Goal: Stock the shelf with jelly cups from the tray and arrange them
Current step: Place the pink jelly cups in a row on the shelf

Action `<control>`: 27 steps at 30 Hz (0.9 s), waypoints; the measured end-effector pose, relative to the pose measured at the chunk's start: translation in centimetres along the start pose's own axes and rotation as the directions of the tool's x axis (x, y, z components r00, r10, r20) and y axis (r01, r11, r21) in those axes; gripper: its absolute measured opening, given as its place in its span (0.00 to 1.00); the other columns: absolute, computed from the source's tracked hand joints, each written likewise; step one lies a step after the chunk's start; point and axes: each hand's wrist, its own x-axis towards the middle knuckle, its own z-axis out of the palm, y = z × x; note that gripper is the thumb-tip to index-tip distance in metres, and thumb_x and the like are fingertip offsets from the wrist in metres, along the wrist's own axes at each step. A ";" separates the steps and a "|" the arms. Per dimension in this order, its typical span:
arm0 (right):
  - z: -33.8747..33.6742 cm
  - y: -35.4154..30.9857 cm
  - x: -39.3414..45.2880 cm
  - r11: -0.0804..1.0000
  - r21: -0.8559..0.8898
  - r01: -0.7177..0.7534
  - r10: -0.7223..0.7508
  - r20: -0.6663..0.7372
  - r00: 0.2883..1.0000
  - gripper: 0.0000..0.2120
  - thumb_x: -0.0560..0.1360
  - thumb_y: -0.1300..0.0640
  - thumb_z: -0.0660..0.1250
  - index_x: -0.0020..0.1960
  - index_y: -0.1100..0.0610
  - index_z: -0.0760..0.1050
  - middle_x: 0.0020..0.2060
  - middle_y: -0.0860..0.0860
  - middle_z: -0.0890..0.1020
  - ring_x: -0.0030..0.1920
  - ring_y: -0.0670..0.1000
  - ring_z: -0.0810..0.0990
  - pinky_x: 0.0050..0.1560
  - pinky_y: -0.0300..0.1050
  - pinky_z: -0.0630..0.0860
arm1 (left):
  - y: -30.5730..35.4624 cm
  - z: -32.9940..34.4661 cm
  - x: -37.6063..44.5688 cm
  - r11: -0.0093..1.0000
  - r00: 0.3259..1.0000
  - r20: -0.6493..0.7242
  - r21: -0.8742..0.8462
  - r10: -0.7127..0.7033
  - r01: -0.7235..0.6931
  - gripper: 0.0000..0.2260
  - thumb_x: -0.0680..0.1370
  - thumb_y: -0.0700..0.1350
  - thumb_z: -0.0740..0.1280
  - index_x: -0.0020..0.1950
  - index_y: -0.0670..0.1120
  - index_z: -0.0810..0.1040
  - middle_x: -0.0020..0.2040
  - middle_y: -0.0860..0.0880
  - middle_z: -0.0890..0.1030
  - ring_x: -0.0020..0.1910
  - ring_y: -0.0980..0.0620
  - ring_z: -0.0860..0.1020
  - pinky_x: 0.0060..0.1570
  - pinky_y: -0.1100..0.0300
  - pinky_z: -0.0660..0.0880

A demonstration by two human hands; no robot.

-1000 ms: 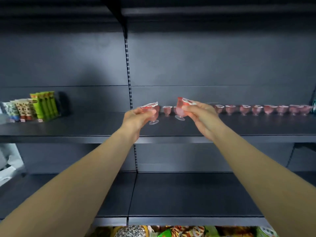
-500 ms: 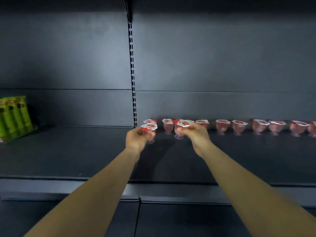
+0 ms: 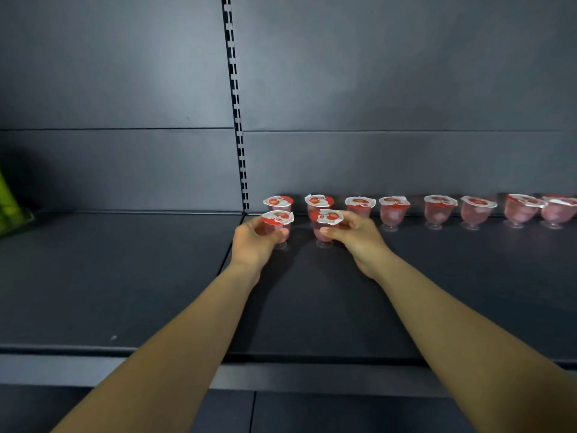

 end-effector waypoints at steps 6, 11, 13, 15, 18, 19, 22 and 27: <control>0.3 -0.4 -0.5 1.000 -0.006 -0.003 0.003 0.010 1.000 0.15 0.71 0.68 0.70 0.56 0.57 0.77 0.52 0.52 0.83 0.53 0.50 0.81 0.60 0.46 0.75 | 0.1 0.1 -0.1 0.996 1.000 -0.013 0.083 -0.010 0.011 0.12 0.73 0.37 0.72 0.56 0.42 0.79 0.44 0.50 0.80 0.38 0.58 0.77 0.37 0.71 0.70; -1.6 -2.2 -1.9 0.985 -0.175 0.011 -0.007 0.025 1.000 0.22 0.72 0.66 0.71 0.64 0.61 0.72 0.61 0.55 0.78 0.59 0.50 0.77 0.60 0.40 0.71 | 2.7 -1.2 -1.3 0.911 0.988 0.130 0.412 -0.088 0.027 0.13 0.73 0.45 0.73 0.55 0.43 0.80 0.49 0.49 0.81 0.48 0.51 0.78 0.50 0.61 0.70; -3.6 -3.9 -2.9 0.931 -0.362 0.052 -0.035 0.053 0.998 0.26 0.72 0.62 0.72 0.69 0.60 0.69 0.63 0.54 0.76 0.62 0.50 0.75 0.60 0.40 0.70 | 5.0 -1.9 -2.4 0.753 0.966 0.217 0.657 -0.141 -0.038 0.07 0.74 0.48 0.70 0.46 0.45 0.80 0.49 0.46 0.80 0.49 0.49 0.76 0.45 0.62 0.71; -6.0 -5.9 -4.2 0.791 -0.599 0.124 -0.083 0.096 0.992 0.26 0.73 0.57 0.72 0.69 0.56 0.69 0.64 0.52 0.75 0.60 0.50 0.75 0.58 0.41 0.70 | 7.6 -2.1 -4.0 0.573 0.944 0.264 0.813 -0.199 -0.107 0.11 0.76 0.48 0.67 0.36 0.47 0.72 0.43 0.46 0.75 0.45 0.48 0.72 0.36 0.64 0.66; -9.5 -9.0 -6.9 0.540 -0.824 0.174 -0.073 0.160 0.984 0.29 0.74 0.50 0.70 0.71 0.55 0.65 0.67 0.52 0.72 0.64 0.53 0.71 0.57 0.43 0.67 | 11.1 -2.4 -6.7 0.375 0.942 0.244 0.916 -0.232 -0.145 0.12 0.74 0.52 0.69 0.47 0.44 0.75 0.48 0.47 0.75 0.47 0.49 0.72 0.41 0.62 0.68; -10.5 -9.9 -8.0 0.483 -0.857 0.178 -0.052 0.174 0.983 0.31 0.74 0.48 0.70 0.72 0.56 0.64 0.69 0.52 0.70 0.66 0.54 0.70 0.59 0.44 0.66 | 11.8 -2.3 -7.6 0.316 0.942 0.238 0.936 -0.238 -0.157 0.18 0.73 0.54 0.70 0.55 0.43 0.76 0.53 0.47 0.75 0.50 0.48 0.74 0.47 0.60 0.70; -13.1 -12.2 -11.6 0.346 -0.916 0.202 -0.001 0.215 0.977 0.31 0.73 0.47 0.70 0.71 0.57 0.63 0.67 0.54 0.70 0.65 0.56 0.70 0.57 0.44 0.66 | 13.9 -1.5 -11.4 0.224 0.943 0.265 0.950 -0.201 -0.219 0.22 0.73 0.53 0.70 0.60 0.41 0.74 0.54 0.47 0.75 0.52 0.46 0.73 0.49 0.58 0.71; -17.2 -14.8 -20.2 0.197 -0.951 0.237 0.026 0.247 0.969 0.24 0.74 0.48 0.69 0.63 0.59 0.69 0.61 0.55 0.74 0.53 0.54 0.72 0.49 0.43 0.66 | 16.2 1.4 -20.2 0.194 0.913 0.386 0.913 -0.129 -0.358 0.17 0.70 0.57 0.70 0.45 0.43 0.78 0.44 0.43 0.84 0.46 0.44 0.81 0.51 0.56 0.76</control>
